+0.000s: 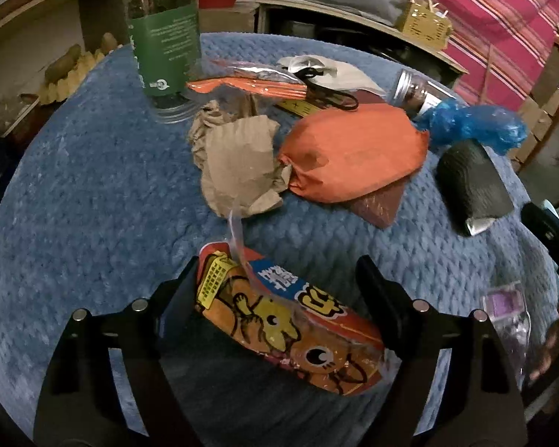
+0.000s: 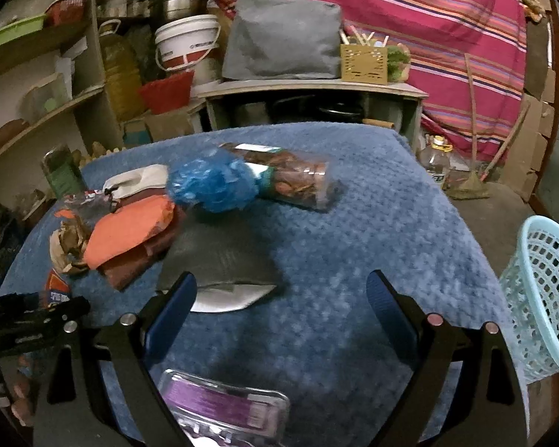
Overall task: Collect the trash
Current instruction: 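Hold the snack bag in the left tool while the right tool grasps the black cup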
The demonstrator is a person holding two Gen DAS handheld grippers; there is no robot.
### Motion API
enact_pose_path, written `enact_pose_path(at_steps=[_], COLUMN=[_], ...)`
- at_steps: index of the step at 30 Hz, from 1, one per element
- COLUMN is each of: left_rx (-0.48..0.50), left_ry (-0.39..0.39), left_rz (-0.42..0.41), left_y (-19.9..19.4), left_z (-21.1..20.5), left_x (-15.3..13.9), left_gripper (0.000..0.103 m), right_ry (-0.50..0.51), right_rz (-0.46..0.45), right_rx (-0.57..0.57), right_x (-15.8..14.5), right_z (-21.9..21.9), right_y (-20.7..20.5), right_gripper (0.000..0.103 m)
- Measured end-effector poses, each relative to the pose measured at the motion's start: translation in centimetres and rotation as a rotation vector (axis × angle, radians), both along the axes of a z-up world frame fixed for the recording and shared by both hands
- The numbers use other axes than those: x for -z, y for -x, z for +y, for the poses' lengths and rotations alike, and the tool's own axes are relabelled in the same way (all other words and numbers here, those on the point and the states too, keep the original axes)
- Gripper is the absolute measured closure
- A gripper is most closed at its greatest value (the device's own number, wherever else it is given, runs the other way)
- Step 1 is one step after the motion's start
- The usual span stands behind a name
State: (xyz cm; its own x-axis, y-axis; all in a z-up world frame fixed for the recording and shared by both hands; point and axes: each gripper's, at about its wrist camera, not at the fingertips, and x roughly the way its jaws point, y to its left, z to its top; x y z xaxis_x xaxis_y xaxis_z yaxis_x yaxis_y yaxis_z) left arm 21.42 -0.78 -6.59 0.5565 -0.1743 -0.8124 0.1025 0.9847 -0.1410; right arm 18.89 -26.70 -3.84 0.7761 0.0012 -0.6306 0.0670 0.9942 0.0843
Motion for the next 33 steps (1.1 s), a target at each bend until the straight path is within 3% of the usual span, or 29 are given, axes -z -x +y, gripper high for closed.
enact_pose_path(at_steps=[7,16,18,19,25,33], left_rx=[0.018,-0.008,-0.01,-0.009,0.009,0.042], left_ry=[-0.045,-0.09,-0.098,-0.103,-0.096,-0.092], left_rz=[-0.068,-0.135,-0.14,-0.144,-0.168,-0.225], left_y=[1.3,1.2,1.3,1.4,1.7,3.1], left_z=[2.0,3.8,3.7,3.5,2.5,-0.4], left_x=[-1.5,-2.7,-2.7,-2.8,-3.4,-5.1], left_gripper=[0.023,0.023,0.023,0.023,0.023,0.023], right_ry=[0.046,0.101,0.106,0.1,0.138,0.004], right_rz=[0.031,0.144,0.16,0.166,0.125,0.016], right_rx=[-0.051,-0.067,-0.082,-0.096,-0.113,-0.126], right_x=[-0.3,0.8,1.2,1.3,0.8,-2.7], right_z=[2.9,4.6,4.9,5.1,5.0,0.7], right_y=[-2.9,-6.4,-6.6,-6.6,-4.5,1.0], right_gripper=[0.012,0.013,0.017,0.025,0.026,0.026])
